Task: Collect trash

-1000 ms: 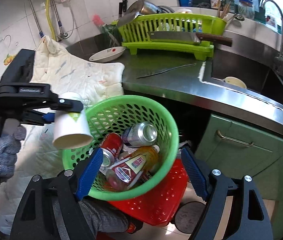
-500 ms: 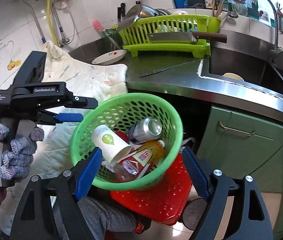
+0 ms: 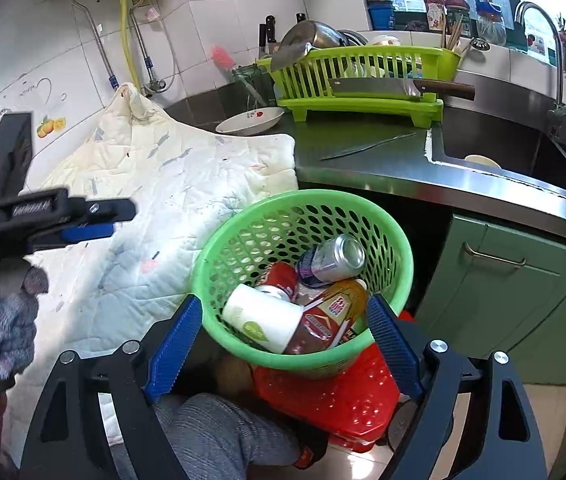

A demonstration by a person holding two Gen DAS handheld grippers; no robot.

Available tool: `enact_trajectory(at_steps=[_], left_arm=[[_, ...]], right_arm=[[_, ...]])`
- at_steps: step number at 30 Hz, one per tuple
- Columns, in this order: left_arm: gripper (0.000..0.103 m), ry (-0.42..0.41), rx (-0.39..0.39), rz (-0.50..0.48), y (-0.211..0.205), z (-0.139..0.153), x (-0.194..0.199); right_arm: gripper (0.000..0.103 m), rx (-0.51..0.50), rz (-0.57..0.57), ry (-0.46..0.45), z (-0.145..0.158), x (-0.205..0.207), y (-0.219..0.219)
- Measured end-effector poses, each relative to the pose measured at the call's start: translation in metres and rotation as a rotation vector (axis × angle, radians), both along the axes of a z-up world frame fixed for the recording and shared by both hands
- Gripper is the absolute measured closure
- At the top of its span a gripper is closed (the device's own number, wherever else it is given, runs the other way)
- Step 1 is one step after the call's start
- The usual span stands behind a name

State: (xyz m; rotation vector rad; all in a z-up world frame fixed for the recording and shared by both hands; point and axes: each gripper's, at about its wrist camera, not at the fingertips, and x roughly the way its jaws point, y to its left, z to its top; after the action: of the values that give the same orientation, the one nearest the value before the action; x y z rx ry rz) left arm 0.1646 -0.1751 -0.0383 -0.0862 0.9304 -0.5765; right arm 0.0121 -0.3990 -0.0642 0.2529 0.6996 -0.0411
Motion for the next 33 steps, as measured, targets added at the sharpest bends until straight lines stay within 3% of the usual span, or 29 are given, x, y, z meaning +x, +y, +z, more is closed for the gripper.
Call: enact_trajectory(at_steps=[9,18,22,33], left_arm=[[0.018,-0.168,0.078,0.121,0.073,0.018,-0.044],[0.01,-0.266,0.113,0.272,0.138,0.032,-0.074],[0.006,-0.319,0.151,0.325,0.153,0.036,-0.086],[0.005,-0.365,0.185,0.374,0.162,0.035,-0.106]], right_arm=[[0.019,0.02,0.015,-0.017,0.013,0.0,0.045],[0.015,-0.041,0.071,-0.024,0.024,0.008,0.094],[0.015,-0.047,0.079,-0.026,0.027,0.008,0.105],[0.012,-0.06,0.052,-0.03,0.029,0.0,0.119]])
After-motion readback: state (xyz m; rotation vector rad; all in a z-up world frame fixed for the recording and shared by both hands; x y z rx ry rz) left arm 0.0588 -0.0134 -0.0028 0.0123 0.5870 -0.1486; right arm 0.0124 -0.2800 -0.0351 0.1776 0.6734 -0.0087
